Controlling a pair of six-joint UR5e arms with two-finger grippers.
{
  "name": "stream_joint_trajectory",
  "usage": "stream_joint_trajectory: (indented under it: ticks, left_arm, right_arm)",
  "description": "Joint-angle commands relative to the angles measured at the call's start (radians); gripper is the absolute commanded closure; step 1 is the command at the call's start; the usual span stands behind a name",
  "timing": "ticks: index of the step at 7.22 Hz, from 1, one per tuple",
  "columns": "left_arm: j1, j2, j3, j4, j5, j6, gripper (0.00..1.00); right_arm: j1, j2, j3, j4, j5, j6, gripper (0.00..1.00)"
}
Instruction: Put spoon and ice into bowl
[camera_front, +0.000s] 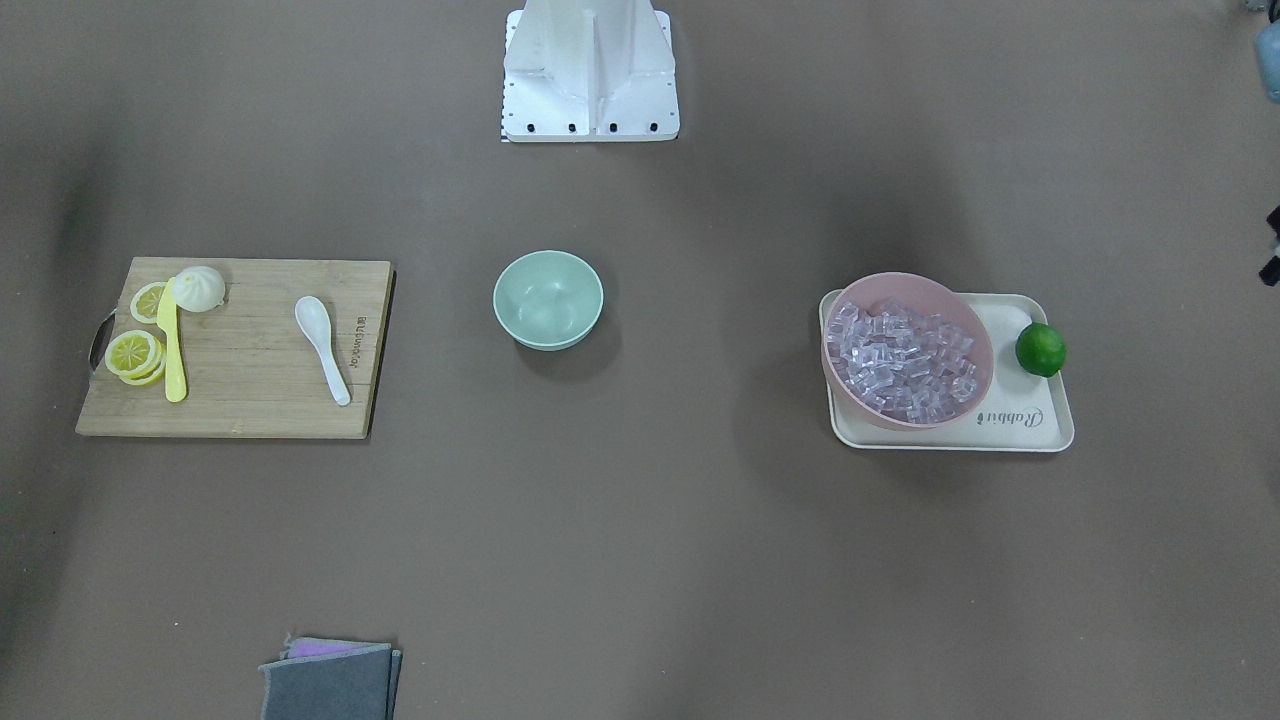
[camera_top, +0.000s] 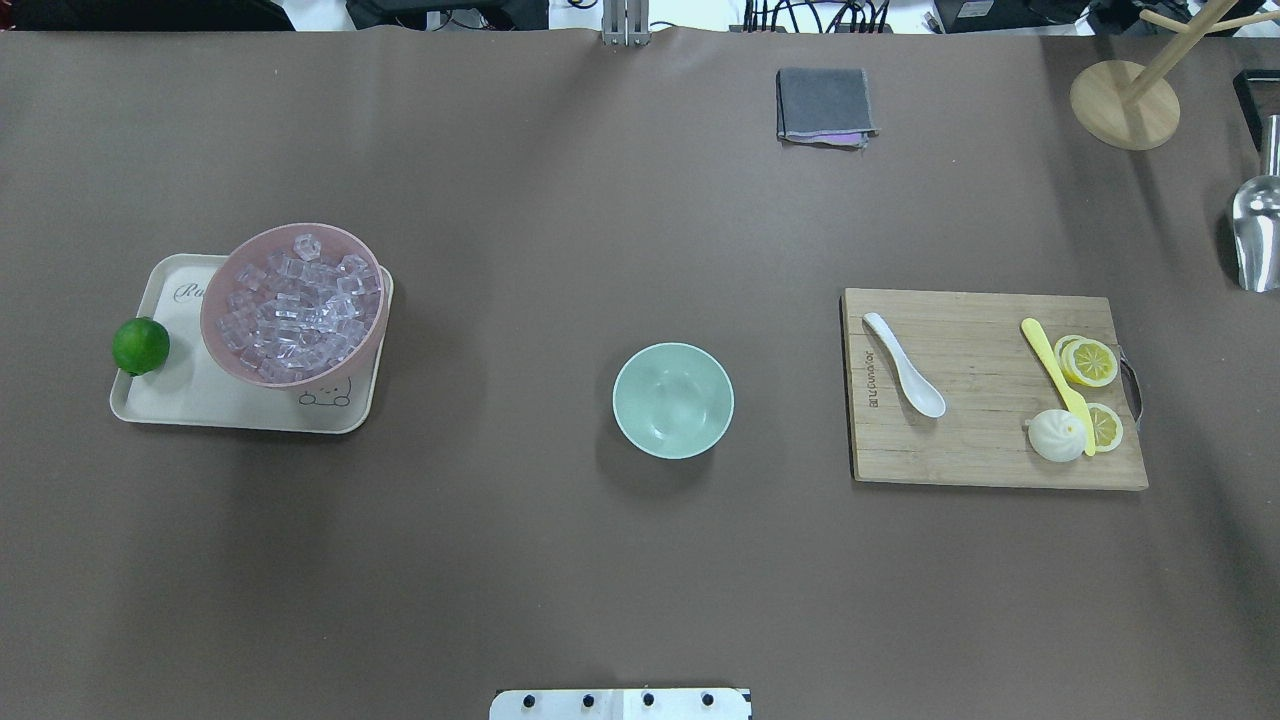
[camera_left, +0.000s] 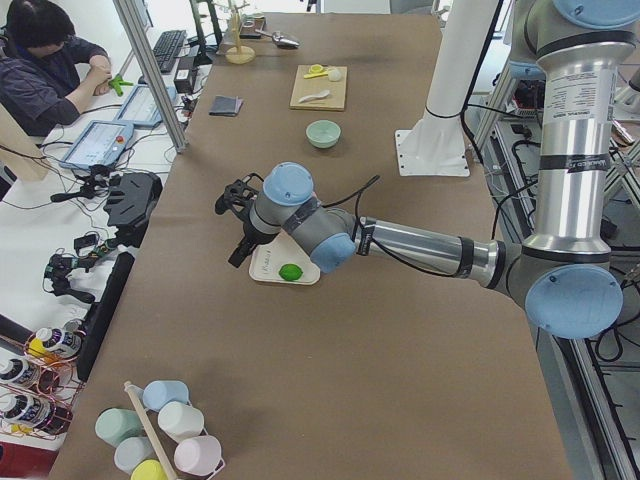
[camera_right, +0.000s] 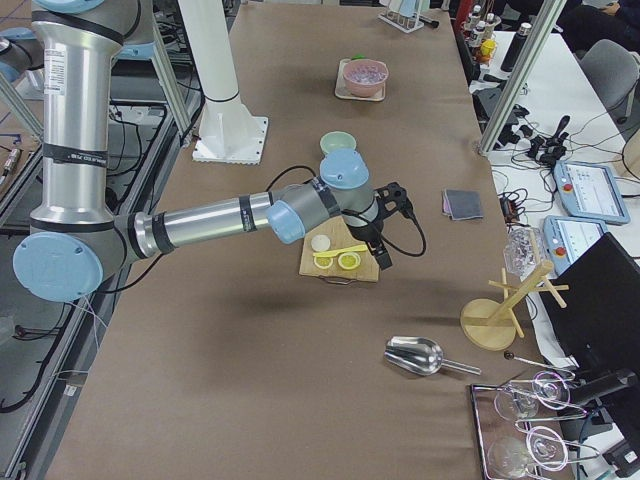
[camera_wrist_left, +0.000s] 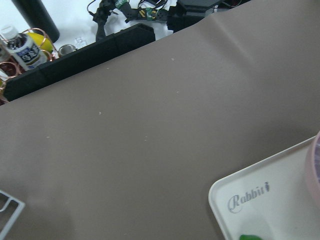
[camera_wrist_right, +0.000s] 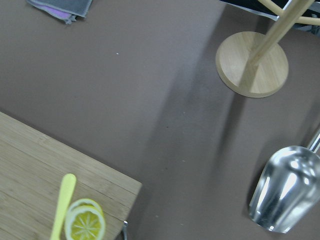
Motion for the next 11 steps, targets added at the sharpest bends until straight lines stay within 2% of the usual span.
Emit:
stream_joint_trajectory:
  ticks: [1,2,4,7,8,10,11]
  left_arm:
    - [0.151,-0.064,-0.011,-0.048,0.008,-0.223,0.01]
    - [0.224,-0.092,-0.036,-0.048,0.069,-0.302,0.01]
    - [0.419,-0.122,-0.06,-0.048,0.286,-0.429,0.01]
    - [0.594,-0.15,-0.053,-0.045,0.46,-0.583,0.01]
    - [0.628,-0.155,-0.042,-0.041,0.485,-0.592,0.03]
    - [0.692,-0.161,-0.033,-0.041,0.59,-0.609,0.26]
    - [0.711,-0.17,-0.03,-0.038,0.617,-0.609,0.29]
  right_arm:
    - [-0.159,0.029,0.063,0.015,-0.091,0.247,0.0]
    - [-0.258,0.058,0.091,0.015,-0.184,0.386,0.0]
    - [-0.388,0.093,0.106,0.014,-0.298,0.521,0.0]
    - [-0.512,0.122,0.111,0.014,-0.425,0.74,0.0]
    - [-0.534,0.127,0.112,0.014,-0.449,0.756,0.0]
    - [-0.54,0.127,0.114,0.014,-0.452,0.758,0.0]
    - [-0.54,0.127,0.114,0.014,-0.452,0.758,0.0]
